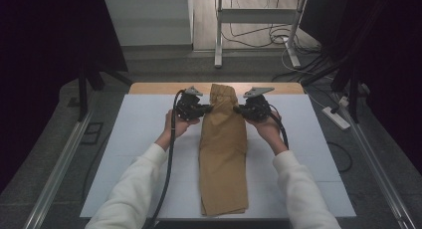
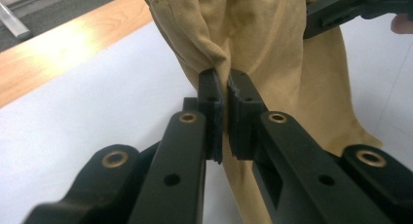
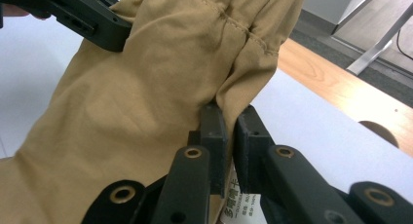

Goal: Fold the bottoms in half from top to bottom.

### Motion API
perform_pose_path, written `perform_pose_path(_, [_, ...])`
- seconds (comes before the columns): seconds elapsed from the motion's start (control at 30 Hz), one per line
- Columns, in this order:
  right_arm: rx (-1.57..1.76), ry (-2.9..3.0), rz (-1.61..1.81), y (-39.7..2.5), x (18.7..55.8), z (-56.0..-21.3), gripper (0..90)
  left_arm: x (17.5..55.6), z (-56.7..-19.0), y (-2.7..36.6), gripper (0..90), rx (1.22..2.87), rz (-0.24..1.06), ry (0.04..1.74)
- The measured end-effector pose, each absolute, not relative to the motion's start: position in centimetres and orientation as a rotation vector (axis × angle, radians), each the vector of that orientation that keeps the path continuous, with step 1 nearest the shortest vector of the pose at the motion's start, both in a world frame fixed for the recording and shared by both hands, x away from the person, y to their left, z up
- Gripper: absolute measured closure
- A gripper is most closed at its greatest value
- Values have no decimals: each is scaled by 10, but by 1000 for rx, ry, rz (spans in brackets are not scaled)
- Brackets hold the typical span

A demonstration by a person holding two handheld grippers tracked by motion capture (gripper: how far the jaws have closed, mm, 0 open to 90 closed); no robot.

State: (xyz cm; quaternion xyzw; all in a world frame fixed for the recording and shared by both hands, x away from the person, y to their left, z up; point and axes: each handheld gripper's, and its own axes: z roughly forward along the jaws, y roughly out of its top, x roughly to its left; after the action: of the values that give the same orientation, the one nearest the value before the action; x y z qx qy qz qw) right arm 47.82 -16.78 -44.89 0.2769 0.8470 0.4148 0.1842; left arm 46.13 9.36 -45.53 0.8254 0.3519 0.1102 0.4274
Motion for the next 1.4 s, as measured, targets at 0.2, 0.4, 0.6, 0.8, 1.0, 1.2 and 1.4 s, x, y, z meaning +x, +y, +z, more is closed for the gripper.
perform_pose_path(0.2, [774, 2399, 1183, -168, 471, -451, 838, 451, -457, 97, 848, 2055, 262, 859])
perform_pose_path(0.4, [774, 2421, 1190, -168, 462, -454, 840, 440, -462, 98, 847, 2054, 249, 852])
perform_pose_path(0.6, [774, 2438, 1195, -168, 458, -455, 840, 436, -465, 100, 847, 2051, 232, 854])
perform_pose_path(0.8, [778, 2450, 1204, -170, 454, -456, 840, 430, -465, 101, 847, 2057, 223, 844])
perform_pose_path(1.0, [764, 2452, 1211, -172, 442, -455, 840, 415, -465, 101, 845, 2057, 217, 821])
perform_pose_path(1.2, [756, 2458, 1213, -174, 431, -457, 839, 409, -469, 101, 845, 2065, 200, 823])
perform_pose_path(1.4, [751, 2472, 1203, -175, 427, -460, 839, 406, -474, 100, 843, 2063, 186, 832])
